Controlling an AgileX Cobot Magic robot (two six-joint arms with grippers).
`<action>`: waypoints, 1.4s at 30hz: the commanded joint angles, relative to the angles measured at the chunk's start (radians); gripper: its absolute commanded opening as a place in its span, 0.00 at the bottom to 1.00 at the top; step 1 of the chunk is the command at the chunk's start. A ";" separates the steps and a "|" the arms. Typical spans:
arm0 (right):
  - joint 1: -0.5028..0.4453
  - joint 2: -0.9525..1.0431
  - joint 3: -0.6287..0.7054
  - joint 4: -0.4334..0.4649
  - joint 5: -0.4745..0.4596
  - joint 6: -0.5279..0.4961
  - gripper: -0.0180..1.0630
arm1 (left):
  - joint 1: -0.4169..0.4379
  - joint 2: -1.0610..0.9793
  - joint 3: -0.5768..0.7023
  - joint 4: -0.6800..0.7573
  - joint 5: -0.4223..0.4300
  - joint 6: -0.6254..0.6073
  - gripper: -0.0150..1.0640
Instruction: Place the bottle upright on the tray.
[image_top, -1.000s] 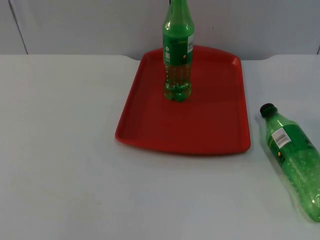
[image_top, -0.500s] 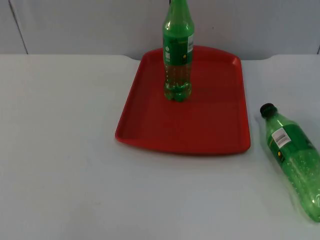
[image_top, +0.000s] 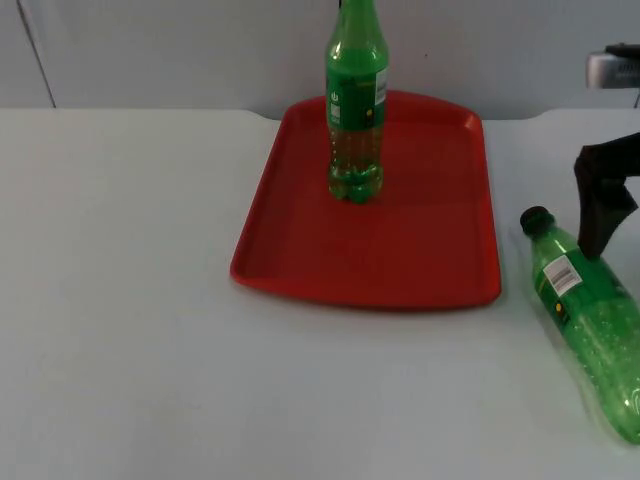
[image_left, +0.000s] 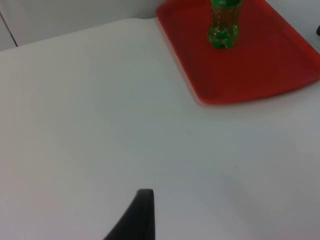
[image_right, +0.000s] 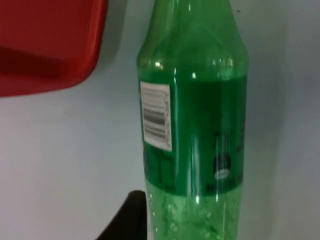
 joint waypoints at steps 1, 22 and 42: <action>0.008 0.022 -0.021 -0.005 -0.014 0.017 0.99 | 0.002 -0.005 0.005 0.006 0.003 -0.008 0.99; 0.087 0.185 -0.042 -0.133 -0.185 0.132 0.95 | 0.002 -0.005 0.005 0.006 0.003 -0.008 0.99; 0.085 0.232 -0.045 -0.131 -0.269 0.211 0.94 | 0.002 -0.005 0.005 0.006 0.003 -0.008 0.99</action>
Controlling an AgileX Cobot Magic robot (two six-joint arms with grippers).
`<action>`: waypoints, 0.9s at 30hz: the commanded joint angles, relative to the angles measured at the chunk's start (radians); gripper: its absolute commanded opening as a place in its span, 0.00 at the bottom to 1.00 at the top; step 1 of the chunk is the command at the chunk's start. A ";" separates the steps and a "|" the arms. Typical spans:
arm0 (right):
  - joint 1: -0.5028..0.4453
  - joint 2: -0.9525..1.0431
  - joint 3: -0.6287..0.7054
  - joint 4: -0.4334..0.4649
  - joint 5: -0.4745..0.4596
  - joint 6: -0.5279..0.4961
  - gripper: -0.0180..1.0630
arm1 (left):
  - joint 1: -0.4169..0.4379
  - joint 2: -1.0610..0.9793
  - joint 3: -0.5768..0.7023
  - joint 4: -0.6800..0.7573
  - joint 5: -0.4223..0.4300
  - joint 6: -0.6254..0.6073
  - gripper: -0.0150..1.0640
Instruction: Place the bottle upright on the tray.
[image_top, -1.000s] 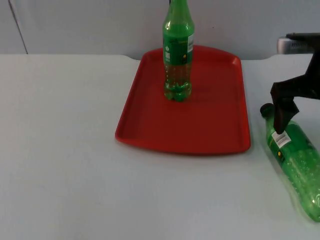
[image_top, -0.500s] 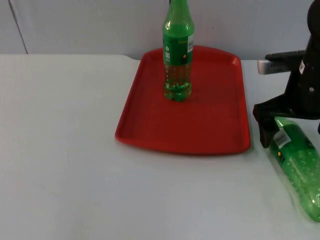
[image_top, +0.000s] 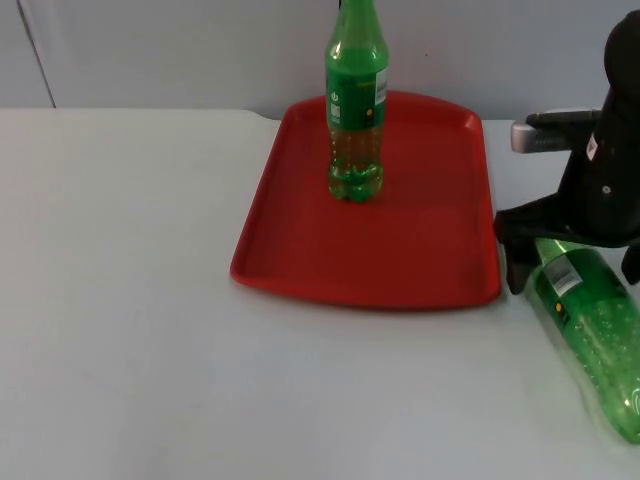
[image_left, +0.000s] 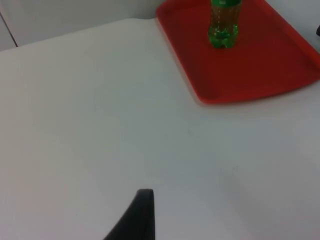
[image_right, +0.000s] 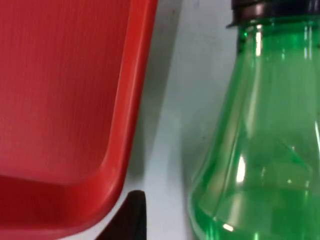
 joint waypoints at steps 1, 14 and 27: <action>0.001 0.000 -0.006 -0.005 -0.016 0.019 0.94 | 0.002 -0.005 0.005 0.006 0.003 -0.008 0.99; 0.001 0.065 -0.006 -0.002 -0.010 0.038 0.94 | 0.002 -0.005 0.005 0.006 0.003 -0.008 0.99; 0.001 0.092 -0.006 0.033 -0.015 0.052 0.80 | 0.002 -0.005 0.005 0.006 0.003 -0.008 0.99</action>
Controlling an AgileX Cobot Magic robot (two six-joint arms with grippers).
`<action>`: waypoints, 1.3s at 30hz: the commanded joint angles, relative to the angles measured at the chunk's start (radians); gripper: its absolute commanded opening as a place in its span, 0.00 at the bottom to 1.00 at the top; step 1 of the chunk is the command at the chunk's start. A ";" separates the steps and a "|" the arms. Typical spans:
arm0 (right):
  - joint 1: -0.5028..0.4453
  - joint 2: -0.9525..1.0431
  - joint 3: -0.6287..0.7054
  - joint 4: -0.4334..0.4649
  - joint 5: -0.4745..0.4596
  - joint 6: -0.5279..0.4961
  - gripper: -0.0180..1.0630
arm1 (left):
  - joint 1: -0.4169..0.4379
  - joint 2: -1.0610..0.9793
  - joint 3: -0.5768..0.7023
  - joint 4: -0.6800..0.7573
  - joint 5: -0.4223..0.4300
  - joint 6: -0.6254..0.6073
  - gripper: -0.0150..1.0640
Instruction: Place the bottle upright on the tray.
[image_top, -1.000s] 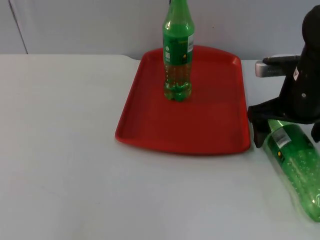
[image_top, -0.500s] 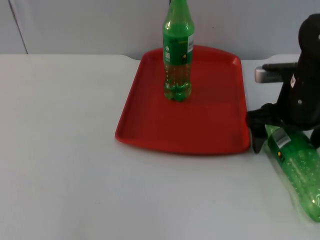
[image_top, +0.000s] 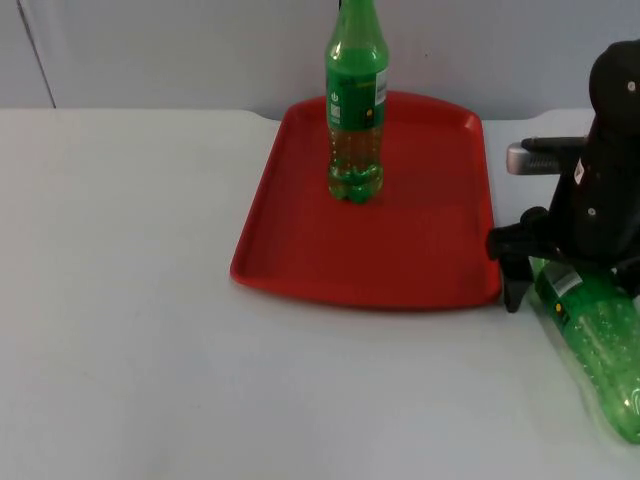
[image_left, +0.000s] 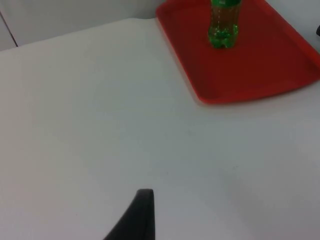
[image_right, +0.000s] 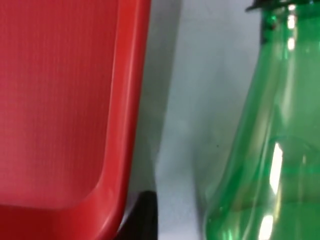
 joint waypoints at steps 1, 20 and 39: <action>0.001 0.023 0.005 0.013 0.000 0.007 0.80 | 0.002 -0.005 0.005 0.006 0.003 -0.008 0.99; 0.001 -0.030 0.005 -0.006 0.030 -0.041 0.02 | 0.002 -0.005 0.005 0.006 0.003 -0.008 0.99; 0.007 -0.452 0.048 -0.041 -0.359 -0.223 0.02 | 0.002 -0.005 0.005 0.006 0.003 -0.008 0.99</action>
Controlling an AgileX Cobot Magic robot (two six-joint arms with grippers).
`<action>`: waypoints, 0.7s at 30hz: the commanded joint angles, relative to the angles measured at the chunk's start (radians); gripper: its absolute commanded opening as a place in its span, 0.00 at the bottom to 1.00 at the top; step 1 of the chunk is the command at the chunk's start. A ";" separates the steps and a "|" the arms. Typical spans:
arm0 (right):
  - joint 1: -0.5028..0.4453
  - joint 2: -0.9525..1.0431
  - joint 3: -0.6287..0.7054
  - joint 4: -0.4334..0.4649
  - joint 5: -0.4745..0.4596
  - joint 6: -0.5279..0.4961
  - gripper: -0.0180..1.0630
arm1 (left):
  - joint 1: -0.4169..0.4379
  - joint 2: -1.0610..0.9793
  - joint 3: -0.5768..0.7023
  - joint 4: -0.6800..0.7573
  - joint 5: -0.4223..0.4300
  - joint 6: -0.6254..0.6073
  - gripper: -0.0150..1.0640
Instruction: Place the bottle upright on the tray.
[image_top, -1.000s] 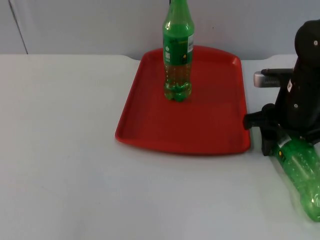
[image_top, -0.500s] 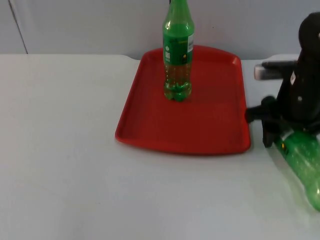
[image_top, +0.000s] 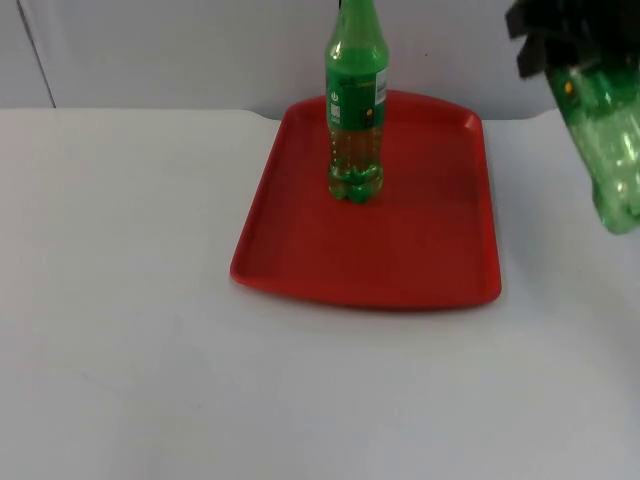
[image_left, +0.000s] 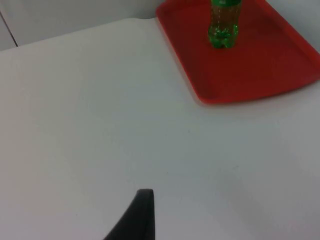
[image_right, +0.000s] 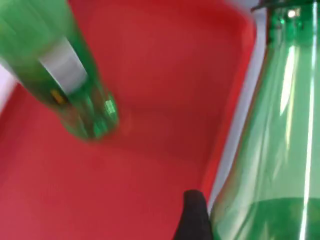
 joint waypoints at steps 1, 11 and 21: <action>0.007 -0.052 0.033 -0.011 -0.079 -0.037 0.02 | 0.002 -0.005 0.005 0.006 0.003 -0.008 0.99; 0.007 -0.279 0.364 -0.067 -0.667 -0.078 0.02 | 0.002 -0.005 0.005 0.006 0.003 -0.008 0.99; 0.007 -0.268 0.507 -0.238 -1.166 -0.041 0.02 | 0.002 -0.005 0.005 0.006 0.003 -0.008 0.99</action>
